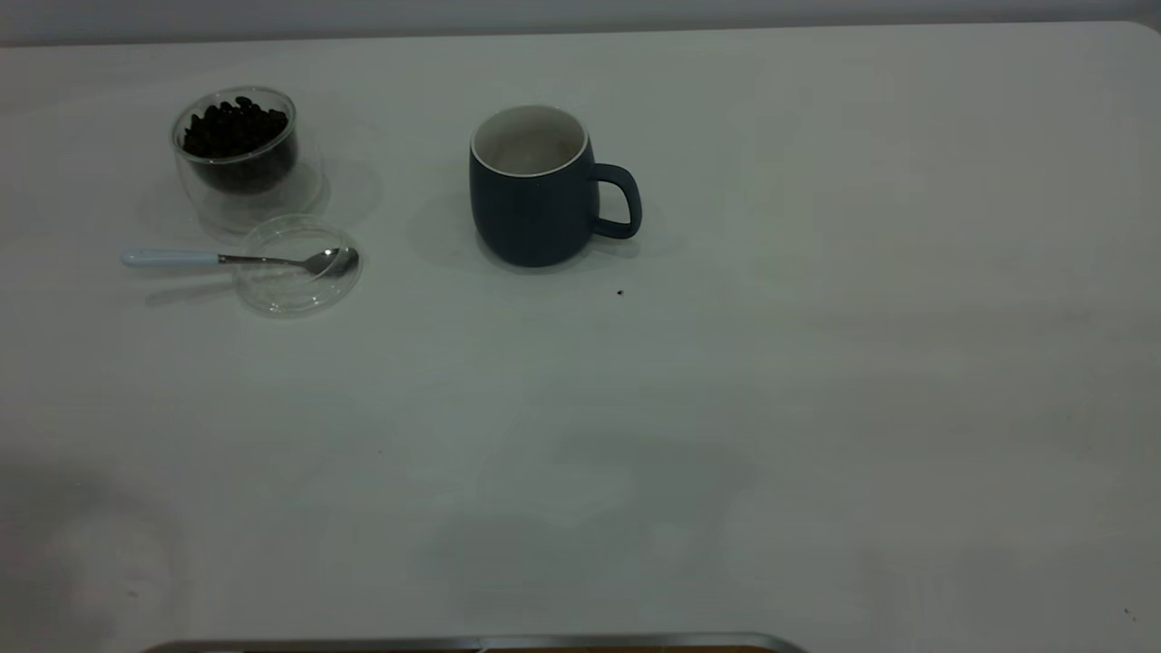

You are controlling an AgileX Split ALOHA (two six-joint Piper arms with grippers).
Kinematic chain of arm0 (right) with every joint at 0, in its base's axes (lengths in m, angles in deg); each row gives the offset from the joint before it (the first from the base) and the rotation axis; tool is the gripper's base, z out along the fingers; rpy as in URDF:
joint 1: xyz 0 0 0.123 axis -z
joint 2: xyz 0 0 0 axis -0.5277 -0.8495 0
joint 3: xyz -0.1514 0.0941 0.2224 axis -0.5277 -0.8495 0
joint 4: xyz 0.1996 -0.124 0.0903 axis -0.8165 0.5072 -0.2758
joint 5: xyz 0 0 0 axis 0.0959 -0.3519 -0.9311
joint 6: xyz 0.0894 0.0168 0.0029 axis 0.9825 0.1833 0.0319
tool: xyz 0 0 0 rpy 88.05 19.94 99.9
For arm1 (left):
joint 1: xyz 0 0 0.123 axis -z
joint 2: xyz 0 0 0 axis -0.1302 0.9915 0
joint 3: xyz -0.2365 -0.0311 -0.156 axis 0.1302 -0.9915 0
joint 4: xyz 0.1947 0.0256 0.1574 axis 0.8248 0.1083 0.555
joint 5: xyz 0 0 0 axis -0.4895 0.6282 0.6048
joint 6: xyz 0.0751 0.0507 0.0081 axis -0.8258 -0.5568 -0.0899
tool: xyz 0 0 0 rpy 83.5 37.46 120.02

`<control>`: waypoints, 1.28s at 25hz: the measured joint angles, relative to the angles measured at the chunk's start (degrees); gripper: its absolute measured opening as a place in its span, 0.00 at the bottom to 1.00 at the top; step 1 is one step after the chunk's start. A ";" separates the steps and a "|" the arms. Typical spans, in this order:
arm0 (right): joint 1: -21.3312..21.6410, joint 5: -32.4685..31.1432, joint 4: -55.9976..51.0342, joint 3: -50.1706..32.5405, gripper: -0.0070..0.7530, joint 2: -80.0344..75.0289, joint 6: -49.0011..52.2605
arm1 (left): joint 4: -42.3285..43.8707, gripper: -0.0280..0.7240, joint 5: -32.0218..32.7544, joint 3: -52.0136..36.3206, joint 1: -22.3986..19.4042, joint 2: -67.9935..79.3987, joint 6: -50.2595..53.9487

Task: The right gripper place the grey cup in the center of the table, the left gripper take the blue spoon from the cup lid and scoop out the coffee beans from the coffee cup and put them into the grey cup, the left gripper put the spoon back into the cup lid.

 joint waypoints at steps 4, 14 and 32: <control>0.00 0.00 0.00 0.00 0.71 0.00 0.00 | 0.07 0.63 -0.17 -7.01 0.00 -11.36 2.41; 0.00 0.00 0.00 0.00 0.71 0.00 0.00 | 0.07 0.63 -2.67 -23.02 0.00 -34.75 4.36; 0.00 0.00 0.00 0.00 0.71 0.00 0.00 | 0.06 0.63 -1.85 -27.32 -9.30 -55.89 4.52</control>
